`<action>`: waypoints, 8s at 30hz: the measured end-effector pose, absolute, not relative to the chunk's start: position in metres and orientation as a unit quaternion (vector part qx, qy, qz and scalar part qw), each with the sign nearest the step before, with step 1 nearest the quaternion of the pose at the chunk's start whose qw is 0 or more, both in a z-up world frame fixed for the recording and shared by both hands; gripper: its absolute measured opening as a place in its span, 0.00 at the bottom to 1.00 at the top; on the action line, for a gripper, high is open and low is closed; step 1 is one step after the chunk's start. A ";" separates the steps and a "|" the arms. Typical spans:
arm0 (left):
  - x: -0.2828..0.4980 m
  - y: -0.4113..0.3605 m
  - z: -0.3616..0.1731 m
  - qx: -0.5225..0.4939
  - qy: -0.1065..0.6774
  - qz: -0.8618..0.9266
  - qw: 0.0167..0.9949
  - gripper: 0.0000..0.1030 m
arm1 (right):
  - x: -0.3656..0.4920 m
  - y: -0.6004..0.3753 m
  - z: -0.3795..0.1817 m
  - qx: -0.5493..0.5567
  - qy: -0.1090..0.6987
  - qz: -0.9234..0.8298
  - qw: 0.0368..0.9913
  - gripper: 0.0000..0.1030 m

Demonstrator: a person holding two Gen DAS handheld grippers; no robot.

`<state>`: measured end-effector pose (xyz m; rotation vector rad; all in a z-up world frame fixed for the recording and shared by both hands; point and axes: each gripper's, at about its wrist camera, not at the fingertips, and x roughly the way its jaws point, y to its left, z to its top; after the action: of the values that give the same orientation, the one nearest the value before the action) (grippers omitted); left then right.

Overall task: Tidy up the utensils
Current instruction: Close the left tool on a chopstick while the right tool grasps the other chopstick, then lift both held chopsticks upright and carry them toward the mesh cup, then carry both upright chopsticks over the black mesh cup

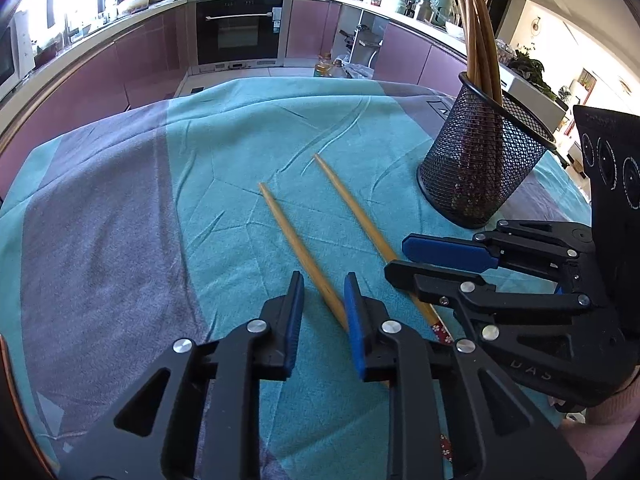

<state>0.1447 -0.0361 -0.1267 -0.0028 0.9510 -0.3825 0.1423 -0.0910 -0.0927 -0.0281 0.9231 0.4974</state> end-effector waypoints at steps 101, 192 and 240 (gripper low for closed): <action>0.097 -0.027 -0.059 -0.037 0.393 -0.248 0.885 0.07 | 0.085 -0.181 -0.028 0.083 0.339 0.277 0.895 0.06; 0.095 -0.026 -0.024 -0.040 0.341 -0.274 0.899 0.07 | 0.081 -0.216 0.007 0.103 0.283 0.249 0.921 0.06; 0.092 -0.027 0.003 -0.032 0.311 -0.285 0.906 0.07 | 0.097 -0.218 0.018 0.109 0.262 0.243 0.927 0.06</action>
<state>0.0921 -0.0266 0.0028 -0.0662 0.6429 -0.5896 0.0966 -0.2179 0.0184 0.2229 0.5379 0.4982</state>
